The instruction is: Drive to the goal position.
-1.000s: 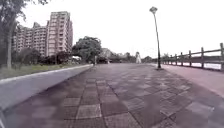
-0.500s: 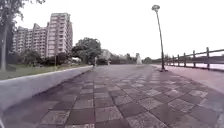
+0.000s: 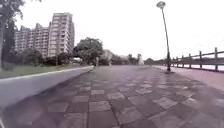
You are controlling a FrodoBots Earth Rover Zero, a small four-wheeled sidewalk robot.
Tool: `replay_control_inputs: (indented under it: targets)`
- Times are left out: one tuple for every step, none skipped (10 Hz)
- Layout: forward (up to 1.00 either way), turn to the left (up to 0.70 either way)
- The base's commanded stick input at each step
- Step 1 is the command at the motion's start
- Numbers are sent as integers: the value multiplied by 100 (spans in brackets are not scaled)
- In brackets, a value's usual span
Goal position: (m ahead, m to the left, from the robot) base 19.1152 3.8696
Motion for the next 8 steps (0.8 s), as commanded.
replay_control_inputs:
  targets:
    - [100,0]
    - [100,0]
    - [100,0]
    - [100,0]
    - [100,0]
    - [100,0]
    - [100,0]
    - [100,0]
